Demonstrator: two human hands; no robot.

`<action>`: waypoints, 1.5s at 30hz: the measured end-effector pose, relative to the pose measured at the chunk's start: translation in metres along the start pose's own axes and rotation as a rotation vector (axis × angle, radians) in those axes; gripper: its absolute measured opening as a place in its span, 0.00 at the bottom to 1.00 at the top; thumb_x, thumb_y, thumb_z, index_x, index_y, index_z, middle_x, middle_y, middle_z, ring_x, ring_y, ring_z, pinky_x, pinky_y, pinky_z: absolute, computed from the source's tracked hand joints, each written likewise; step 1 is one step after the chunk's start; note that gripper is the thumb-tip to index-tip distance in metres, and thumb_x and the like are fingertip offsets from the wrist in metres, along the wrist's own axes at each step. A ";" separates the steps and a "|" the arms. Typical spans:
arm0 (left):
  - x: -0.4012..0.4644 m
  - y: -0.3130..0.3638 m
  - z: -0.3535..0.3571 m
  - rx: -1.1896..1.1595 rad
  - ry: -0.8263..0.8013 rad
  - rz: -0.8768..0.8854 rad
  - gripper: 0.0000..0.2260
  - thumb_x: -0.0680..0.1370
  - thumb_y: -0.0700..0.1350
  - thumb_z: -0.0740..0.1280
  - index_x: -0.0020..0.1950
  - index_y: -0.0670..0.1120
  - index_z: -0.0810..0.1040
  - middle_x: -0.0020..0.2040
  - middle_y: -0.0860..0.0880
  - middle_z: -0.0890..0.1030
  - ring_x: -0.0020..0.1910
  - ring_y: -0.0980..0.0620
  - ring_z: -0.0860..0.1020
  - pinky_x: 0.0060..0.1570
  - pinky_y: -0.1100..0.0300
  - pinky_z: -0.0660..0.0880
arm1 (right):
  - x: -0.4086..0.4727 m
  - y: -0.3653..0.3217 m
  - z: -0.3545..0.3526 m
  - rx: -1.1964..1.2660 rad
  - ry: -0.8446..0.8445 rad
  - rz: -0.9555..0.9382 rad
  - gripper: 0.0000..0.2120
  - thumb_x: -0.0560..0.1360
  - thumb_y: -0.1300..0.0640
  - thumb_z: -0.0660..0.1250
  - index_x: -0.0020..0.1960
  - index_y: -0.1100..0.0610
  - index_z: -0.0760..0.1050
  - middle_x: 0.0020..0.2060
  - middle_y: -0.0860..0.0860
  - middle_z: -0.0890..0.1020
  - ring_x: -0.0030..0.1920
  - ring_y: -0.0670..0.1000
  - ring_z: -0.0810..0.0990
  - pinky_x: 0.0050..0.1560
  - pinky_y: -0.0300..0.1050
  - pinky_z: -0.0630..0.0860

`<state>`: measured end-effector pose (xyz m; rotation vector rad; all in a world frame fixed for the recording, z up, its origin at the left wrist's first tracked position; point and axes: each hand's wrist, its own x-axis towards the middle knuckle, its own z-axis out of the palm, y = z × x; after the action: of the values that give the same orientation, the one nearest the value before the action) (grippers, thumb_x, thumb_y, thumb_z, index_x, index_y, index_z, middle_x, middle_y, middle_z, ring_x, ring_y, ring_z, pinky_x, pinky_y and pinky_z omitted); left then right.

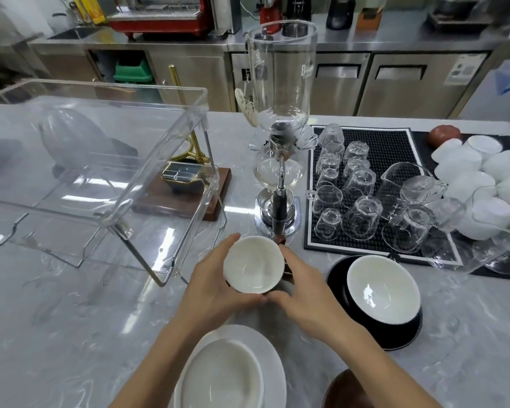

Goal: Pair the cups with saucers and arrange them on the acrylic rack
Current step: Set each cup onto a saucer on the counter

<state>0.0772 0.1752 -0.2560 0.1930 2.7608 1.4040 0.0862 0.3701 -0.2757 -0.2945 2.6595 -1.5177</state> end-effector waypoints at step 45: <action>-0.125 0.090 0.072 -0.144 -0.273 0.340 0.44 0.51 0.61 0.84 0.63 0.71 0.68 0.57 0.69 0.77 0.58 0.64 0.78 0.49 0.61 0.81 | -0.236 -0.005 -0.075 0.368 0.339 0.113 0.28 0.75 0.71 0.68 0.69 0.47 0.72 0.63 0.33 0.78 0.66 0.37 0.75 0.63 0.30 0.71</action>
<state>0.2161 0.2696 -0.2292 0.8142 2.4743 1.5028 0.3068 0.4775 -0.2421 0.1455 2.4877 -2.1308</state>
